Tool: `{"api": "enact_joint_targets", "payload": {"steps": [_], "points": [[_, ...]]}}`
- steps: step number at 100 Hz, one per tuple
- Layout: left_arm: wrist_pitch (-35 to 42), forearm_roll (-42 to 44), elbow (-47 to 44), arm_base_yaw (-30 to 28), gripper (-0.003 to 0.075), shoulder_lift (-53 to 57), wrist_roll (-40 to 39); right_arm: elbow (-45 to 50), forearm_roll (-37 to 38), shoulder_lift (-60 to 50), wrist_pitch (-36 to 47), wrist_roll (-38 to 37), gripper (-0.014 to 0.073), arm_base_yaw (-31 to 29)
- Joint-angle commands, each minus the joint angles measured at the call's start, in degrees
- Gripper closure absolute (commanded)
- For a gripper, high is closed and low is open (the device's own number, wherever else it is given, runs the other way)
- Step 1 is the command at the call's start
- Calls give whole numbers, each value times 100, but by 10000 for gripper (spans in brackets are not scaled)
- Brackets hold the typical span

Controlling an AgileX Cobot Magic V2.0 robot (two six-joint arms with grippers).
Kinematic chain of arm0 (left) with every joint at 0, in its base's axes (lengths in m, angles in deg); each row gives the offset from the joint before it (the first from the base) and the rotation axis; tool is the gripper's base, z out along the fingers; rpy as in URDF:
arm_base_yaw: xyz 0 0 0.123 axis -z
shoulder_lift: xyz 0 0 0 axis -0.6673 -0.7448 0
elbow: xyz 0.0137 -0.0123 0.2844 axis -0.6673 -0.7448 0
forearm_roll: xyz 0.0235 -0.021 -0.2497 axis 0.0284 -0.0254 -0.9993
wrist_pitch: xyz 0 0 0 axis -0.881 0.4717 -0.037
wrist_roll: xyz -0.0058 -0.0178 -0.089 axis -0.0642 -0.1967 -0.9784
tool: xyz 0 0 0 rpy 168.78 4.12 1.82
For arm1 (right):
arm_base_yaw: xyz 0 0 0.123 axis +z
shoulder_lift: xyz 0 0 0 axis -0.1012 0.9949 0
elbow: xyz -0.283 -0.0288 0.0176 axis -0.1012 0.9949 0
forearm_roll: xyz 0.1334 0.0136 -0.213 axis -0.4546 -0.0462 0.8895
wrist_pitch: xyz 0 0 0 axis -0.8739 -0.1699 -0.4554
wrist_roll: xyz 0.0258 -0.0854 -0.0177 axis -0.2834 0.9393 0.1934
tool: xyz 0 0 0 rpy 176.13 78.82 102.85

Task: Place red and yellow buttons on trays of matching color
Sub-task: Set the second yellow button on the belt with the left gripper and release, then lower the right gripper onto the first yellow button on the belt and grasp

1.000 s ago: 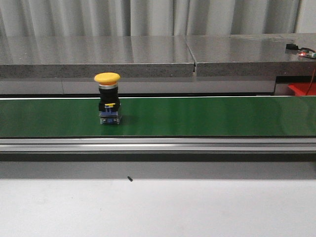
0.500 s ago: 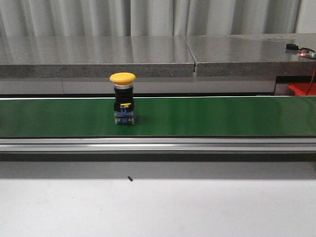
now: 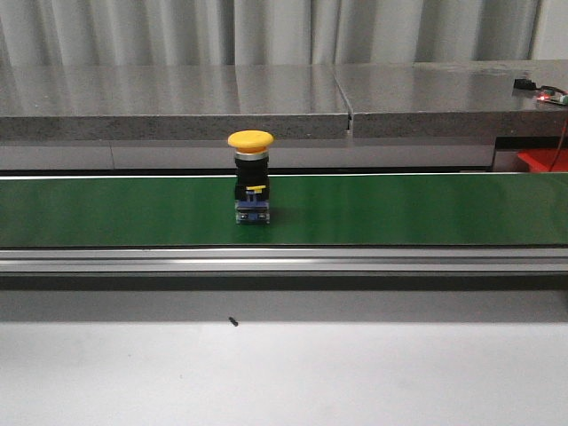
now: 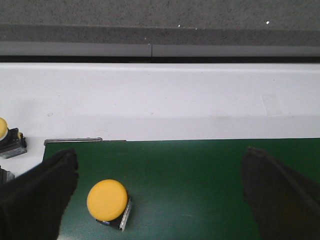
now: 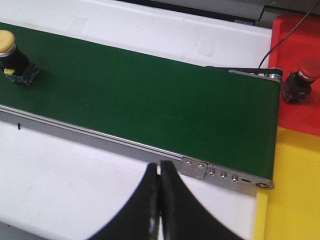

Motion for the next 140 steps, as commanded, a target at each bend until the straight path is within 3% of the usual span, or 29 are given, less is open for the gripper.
{"api": "enact_joint_targets", "payload": {"steps": [1, 43, 53, 67, 87, 129, 134, 140], "points": [[629, -78, -310, 50, 82, 641, -1, -137, -35, -8, 364, 11, 661, 9], [927, -118, -2579, 50, 83, 3323, -1, -137, -35, -8, 557, 18, 661, 9], [918, -118, -2864, 50, 118, 3802, -1, -137, -35, -8, 622, 18, 661, 9], [918, -118, -3013, 50, 304, 4247, -1, -137, -35, -8, 622, 18, 661, 9], [918, -118, -3013, 50, 739, 4348, -1, -137, -275, -8, 622, 18, 661, 9], [913, -118, -3013, 50, 741, 4337, -1, -137, -929, -2, 652, 23, 657, 9], [913, -118, -3013, 50, 741, 4337, -1, -137, -929, -2, 610, 37, 634, 9], [913, -118, -3013, 50, 741, 4337, -1, -137, -929, 4, 522, 95, 544, 9]]}}
